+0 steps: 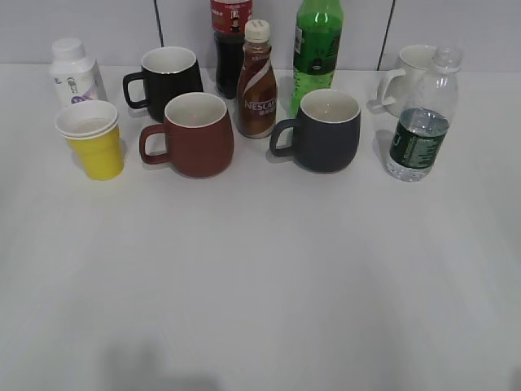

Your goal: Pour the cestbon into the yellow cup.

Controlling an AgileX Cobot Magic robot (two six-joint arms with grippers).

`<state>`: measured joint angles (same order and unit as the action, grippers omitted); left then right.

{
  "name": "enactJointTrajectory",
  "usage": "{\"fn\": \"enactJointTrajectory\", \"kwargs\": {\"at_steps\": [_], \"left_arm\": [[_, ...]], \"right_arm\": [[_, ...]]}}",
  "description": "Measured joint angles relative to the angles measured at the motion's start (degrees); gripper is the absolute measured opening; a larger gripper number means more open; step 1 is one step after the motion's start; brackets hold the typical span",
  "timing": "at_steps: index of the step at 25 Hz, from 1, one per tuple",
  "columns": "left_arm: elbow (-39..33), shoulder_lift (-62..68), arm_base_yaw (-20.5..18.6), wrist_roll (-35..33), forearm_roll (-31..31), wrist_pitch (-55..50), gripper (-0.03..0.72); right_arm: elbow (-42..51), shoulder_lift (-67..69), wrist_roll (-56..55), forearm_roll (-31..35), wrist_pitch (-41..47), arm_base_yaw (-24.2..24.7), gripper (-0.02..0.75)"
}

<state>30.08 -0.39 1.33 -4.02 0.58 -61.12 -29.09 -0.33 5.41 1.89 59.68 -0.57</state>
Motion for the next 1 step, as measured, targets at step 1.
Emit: {"fn": "enactJointTrajectory", "kwargs": {"at_steps": [1], "left_arm": [[0.0, 0.0, 0.0, 0.0, 0.0, 0.0, 0.527]], "right_arm": [[0.0, 0.0, 0.0, 0.0, 0.0, 0.0, 0.594]]}}
